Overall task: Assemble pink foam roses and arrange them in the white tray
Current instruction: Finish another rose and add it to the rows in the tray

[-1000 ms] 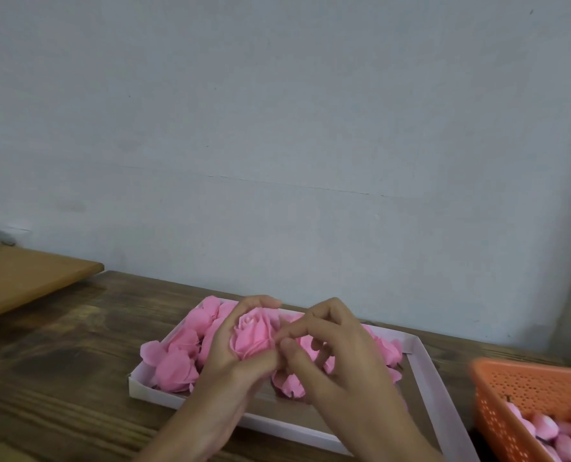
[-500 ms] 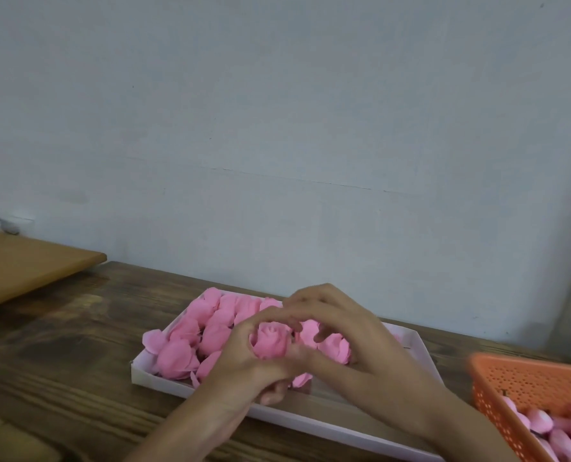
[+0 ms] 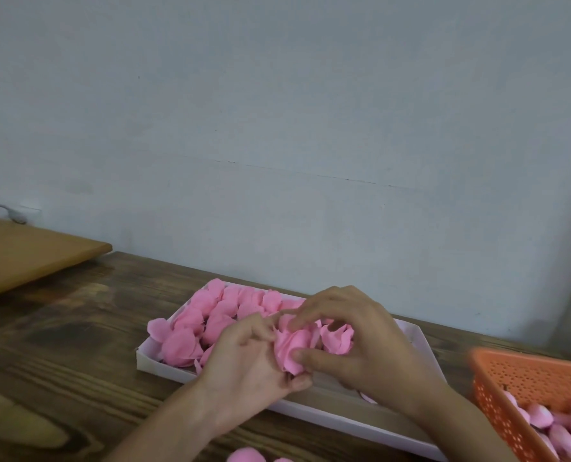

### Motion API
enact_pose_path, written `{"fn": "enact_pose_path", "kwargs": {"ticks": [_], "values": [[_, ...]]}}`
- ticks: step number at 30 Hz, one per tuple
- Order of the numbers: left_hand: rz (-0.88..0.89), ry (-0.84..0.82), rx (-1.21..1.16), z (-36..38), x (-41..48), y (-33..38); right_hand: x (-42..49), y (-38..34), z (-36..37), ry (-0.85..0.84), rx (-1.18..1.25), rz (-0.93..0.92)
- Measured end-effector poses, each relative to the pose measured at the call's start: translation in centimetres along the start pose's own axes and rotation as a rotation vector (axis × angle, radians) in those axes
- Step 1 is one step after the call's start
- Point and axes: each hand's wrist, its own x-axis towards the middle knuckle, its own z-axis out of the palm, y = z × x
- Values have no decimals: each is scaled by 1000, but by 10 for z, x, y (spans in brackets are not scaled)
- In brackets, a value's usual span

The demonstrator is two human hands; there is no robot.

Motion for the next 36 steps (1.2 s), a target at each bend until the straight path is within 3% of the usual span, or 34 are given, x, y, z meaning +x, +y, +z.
{"fn": "enact_pose_path", "kwargs": {"ticks": [9,20,25,36], "values": [[16,14,95,-3,3,-3,1,-2,-4,64,77,-11],[17,31,189,5,2,-4,0,-9,-10,1,22,-7],[15,21,114,5,0,-5,0,-10,-14,-36,-12,-13],[15,99,266,6,2,-7,-2,-13,0,88,-29,-34]]}}
